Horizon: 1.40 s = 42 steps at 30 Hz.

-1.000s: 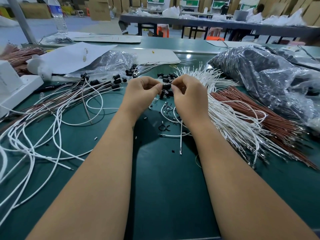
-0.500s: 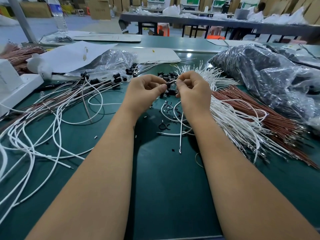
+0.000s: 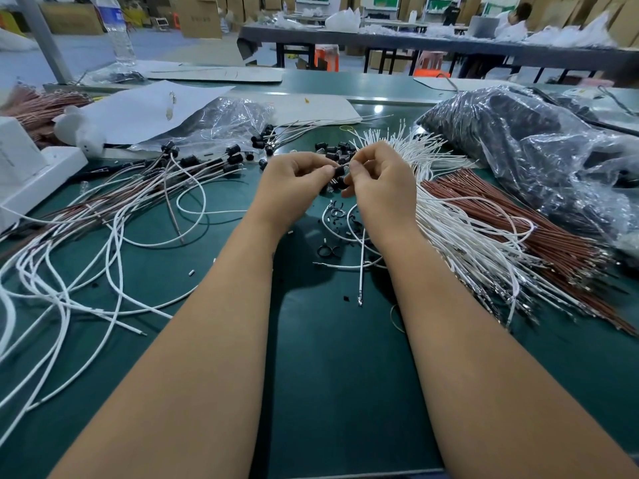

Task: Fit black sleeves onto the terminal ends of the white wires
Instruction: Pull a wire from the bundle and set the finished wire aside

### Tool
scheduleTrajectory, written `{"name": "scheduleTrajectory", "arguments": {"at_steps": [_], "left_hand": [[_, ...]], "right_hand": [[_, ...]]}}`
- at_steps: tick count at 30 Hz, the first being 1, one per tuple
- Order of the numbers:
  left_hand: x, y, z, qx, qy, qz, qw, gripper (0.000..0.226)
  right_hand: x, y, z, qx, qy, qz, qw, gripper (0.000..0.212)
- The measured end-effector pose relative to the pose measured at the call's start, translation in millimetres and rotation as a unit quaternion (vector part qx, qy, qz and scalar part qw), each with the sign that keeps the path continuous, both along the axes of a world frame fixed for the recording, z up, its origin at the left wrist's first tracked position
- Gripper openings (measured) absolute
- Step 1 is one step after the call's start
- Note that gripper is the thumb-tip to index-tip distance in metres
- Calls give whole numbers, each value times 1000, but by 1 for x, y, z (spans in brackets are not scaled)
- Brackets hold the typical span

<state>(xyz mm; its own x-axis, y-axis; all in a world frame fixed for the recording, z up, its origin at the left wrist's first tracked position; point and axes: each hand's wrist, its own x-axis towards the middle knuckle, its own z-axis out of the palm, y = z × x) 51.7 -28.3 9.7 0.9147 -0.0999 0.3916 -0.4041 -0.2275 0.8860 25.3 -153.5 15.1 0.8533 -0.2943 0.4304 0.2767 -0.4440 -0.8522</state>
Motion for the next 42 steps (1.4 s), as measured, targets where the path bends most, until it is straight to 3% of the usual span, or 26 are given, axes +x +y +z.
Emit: {"name": "scheduleTrajectory", "arguments": {"at_steps": [3,12,18,26,35,42], "left_hand": [[1,3,2,-34,38,-4,999,25],[6,4,-4,-33,25,2,999,9],[7,4,-4,-38,23,-6,999,13],[5,3,-4,-28,-6,16,999,10],[4,1,-4,18,-40,35,998,10],[4,-2,-6,43,-88,67,993,6]], "right_hand": [[0,0,0,2,2,1,1000,30],[0,-1,-1,-2,0,2,1000,30],[-1,-2,-1,-5,1,-4,1000,30],[1,-1,-2,-34,0,-8,999,30],[3,-3,-3,-64,-23,-16,998,11],[4,-2,-3,-44,-24,-21,999,9]]}}
